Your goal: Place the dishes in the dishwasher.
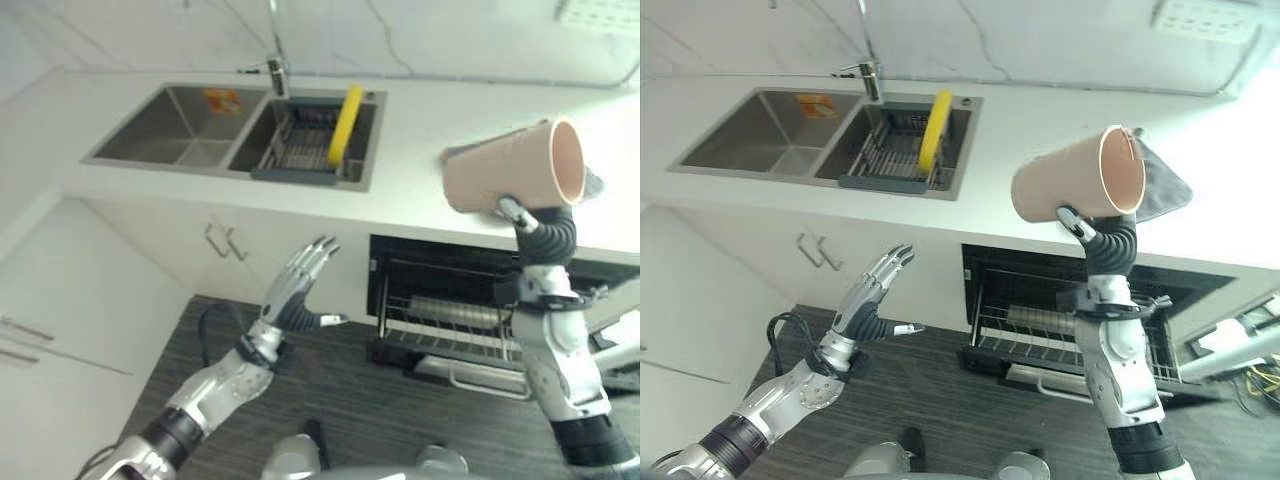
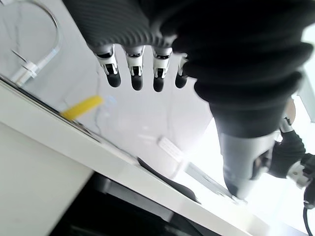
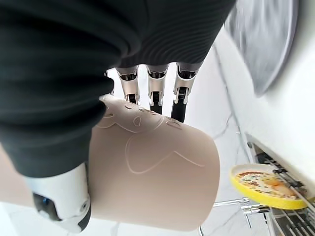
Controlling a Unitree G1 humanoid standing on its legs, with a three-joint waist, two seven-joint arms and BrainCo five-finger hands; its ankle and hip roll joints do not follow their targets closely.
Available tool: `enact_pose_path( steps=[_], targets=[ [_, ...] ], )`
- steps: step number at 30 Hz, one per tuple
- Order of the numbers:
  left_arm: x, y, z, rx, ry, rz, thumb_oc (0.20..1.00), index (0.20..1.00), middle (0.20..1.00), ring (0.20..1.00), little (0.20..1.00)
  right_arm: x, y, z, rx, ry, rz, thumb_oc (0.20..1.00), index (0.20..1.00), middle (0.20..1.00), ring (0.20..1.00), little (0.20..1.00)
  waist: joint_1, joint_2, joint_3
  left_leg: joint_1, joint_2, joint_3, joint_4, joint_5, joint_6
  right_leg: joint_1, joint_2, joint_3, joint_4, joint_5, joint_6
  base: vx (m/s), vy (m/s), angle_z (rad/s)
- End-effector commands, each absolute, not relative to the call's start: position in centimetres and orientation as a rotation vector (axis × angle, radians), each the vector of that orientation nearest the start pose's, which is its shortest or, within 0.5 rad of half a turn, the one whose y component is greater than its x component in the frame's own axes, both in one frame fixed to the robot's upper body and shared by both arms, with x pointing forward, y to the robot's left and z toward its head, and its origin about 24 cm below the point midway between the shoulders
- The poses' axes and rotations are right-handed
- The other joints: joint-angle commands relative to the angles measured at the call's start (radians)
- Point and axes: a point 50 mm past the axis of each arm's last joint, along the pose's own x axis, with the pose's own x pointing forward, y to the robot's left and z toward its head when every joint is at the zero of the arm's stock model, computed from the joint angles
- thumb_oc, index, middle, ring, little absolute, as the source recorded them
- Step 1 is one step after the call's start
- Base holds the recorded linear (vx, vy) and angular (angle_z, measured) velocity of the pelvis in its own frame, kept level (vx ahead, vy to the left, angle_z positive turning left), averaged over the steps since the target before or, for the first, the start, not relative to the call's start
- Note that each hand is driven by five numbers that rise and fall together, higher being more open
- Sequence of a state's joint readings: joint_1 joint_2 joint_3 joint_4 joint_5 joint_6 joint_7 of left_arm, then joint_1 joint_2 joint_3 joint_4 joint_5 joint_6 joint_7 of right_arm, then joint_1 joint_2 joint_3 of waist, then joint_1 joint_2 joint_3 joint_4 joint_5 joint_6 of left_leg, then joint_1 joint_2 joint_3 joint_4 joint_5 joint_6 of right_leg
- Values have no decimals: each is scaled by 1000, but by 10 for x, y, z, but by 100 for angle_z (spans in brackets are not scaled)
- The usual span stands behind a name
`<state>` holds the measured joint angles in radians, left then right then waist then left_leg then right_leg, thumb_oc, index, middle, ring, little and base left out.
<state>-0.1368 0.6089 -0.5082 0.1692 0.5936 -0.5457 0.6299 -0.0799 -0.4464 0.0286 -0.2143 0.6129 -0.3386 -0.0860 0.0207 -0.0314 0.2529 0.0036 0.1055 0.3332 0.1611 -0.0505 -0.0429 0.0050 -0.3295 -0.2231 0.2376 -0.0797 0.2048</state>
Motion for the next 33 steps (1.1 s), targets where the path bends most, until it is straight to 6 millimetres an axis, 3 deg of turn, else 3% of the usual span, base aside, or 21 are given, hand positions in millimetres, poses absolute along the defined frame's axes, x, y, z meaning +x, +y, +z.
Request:
enact_pose_path(
  steps=[1, 9, 15, 24, 33],
  targets=[
    [243, 150, 80, 833, -751, -288, 1000, 1000, 1000, 1000, 1000, 248, -215, 176, 157, -701, 199, 200, 200, 200, 200, 200, 10, -7, -24, 8, 35, -22, 152, -153, 57, -29, -34, -11, 76, 9, -6, 9, -296, -40],
    [236, 151, 65, 901, -659, -428, 1000, 1000, 1000, 1000, 1000, 245, -212, 162, 25, -632, 263, 200, 200, 200, 200, 200, -31, 1, -38, 41, 89, 15, 112, -119, 11, -17, -5, 1, 3, 15, 12, 63, -155, -28],
    [230, 148, 61, 926, -600, -506, 1000, 1000, 1000, 1000, 1000, 242, -208, 158, -92, -594, 327, 200, 200, 200, 200, 200, -56, 3, -39, 68, 103, 50, 91, -117, -6, -22, -9, -18, -33, 41, 18, 33, -71, -14],
    [223, 148, 52, 952, -565, -530, 1000, 1000, 1000, 1000, 1000, 242, -202, 128, 153, -486, 388, 200, 200, 200, 200, 200, -72, 0, -42, 87, 106, 82, 74, -119, -10, -45, -23, -34, -55, 77, 33, 2, -42, -10],
    [220, 151, 48, 975, -541, -511, 1000, 1000, 1000, 1000, 1000, 240, -202, 125, 182, -471, 352, 200, 200, 200, 200, 200, -72, 0, -60, 93, 107, 80, 63, -120, -12, -45, -25, -35, -62, 79, 37, 1, 0, 0]
  ],
)
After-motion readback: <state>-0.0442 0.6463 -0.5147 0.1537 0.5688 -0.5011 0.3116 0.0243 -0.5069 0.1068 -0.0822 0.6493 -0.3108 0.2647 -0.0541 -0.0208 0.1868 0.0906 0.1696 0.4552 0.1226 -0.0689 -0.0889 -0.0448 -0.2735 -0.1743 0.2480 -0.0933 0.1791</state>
